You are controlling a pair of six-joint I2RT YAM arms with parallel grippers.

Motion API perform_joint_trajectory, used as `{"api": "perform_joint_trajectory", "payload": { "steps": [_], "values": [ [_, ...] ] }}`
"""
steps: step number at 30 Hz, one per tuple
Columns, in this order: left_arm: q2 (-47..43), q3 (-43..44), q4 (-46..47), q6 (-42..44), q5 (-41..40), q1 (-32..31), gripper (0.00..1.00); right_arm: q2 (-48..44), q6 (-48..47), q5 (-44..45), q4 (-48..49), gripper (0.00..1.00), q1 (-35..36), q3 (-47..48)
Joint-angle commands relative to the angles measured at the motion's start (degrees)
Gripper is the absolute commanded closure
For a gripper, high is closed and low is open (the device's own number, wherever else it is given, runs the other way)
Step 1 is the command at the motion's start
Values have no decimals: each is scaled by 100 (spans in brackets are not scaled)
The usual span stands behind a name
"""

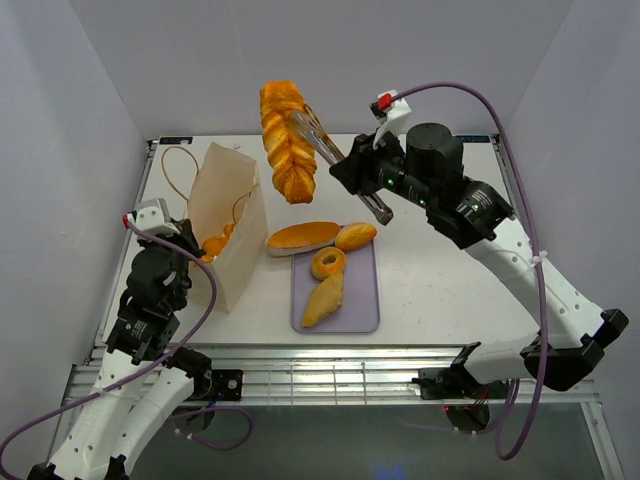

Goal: Place the fake bread into the paper bag

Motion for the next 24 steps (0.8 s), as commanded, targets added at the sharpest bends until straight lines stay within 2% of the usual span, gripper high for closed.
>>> {"api": "perform_joint_trajectory", "payload": {
  "steps": [1,13,24],
  "values": [
    [98,143,138,53,27,-24,100,305,-283,-336,973,74,-19,624],
    [248,196,200,71,97,-24,100,1712,-258,-1065,1676,74,-19,1986],
    [345,239,244,97,97,-15,100,2381,-29,-1857,2573,75,77,1908]
  ]
}}
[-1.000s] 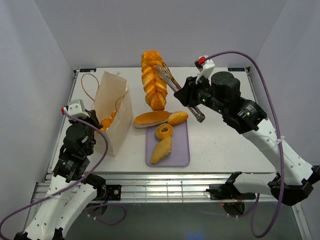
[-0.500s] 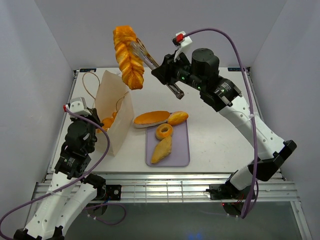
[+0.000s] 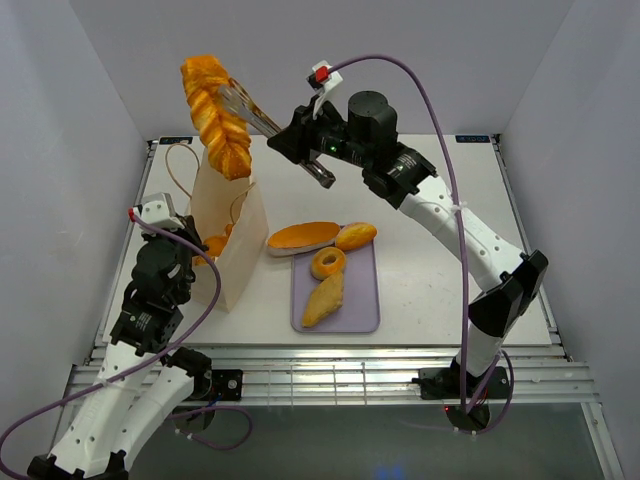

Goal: Place the fake bread into the paper bag

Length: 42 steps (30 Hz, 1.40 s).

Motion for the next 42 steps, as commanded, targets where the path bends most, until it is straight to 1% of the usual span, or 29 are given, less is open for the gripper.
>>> {"api": "perform_joint_trajectory", "payload": {
  "steps": [1,5,8,15,16,21,24,31,33,40,42],
  "values": [
    [54,198,108,58,82,-15,100,90,85,-377,862,75,82,203],
    [19,154,117,49,117,-24,100,134,155,-500,1257,75,126,-60],
    [-8,101,143,41,134,-15,100,126,155,-544,1336,75,170,-263],
    [-16,66,152,49,134,-15,100,-146,225,-553,1749,75,231,-1132],
    [-8,66,152,49,143,-15,100,-164,243,-553,1767,75,231,-1299],
    [-60,31,144,49,134,-15,100,-173,199,-702,1618,74,240,-1458],
    [-87,13,161,40,143,-15,100,-252,155,-685,1635,71,240,-1616],
    [-95,5,135,41,134,-15,100,-384,103,-641,1574,57,240,-1687],
    [-95,5,144,32,134,-15,100,-401,85,-615,1521,56,249,-1687],
    [-148,-22,126,32,126,-15,100,-489,-12,-553,1319,45,240,-1617],
    [-148,-30,117,32,126,-15,100,-524,-29,-535,1310,44,240,-1634]
  ]
}}
